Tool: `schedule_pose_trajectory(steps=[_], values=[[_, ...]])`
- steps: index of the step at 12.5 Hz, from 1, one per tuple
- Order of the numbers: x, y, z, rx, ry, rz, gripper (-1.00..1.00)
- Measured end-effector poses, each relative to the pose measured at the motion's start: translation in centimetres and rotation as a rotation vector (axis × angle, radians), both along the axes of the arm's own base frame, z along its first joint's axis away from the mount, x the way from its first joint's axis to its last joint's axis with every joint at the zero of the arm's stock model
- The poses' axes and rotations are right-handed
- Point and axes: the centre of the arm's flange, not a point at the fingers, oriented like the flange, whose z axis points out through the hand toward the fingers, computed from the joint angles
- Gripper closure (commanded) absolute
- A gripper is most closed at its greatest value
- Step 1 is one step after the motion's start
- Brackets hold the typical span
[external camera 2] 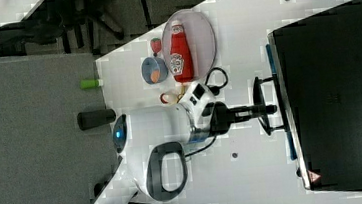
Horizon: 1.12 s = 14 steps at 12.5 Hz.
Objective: Flap open oven.
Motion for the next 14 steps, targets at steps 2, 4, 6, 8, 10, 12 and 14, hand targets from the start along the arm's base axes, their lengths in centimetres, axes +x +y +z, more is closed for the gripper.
schedule_pose_trajectory(steps=[2,4,6,8,10,12,14], values=[[0.6,2.9,-0.8,-0.051,0.009,0.025,0.65],[1.1,6.0,-2.1,-0.108,0.028,0.055,0.65],[1.6,8.5,-3.8,-0.187,0.034,0.083,0.65],[1.8,11.0,-6.7,-0.253,0.035,0.102,0.65],[1.7,14.3,-9.7,-0.318,0.033,0.119,0.65],[0.9,17.5,-13.6,-0.397,0.029,0.167,0.65],[-0.4,19.5,-17.4,-0.426,0.033,0.128,0.65]])
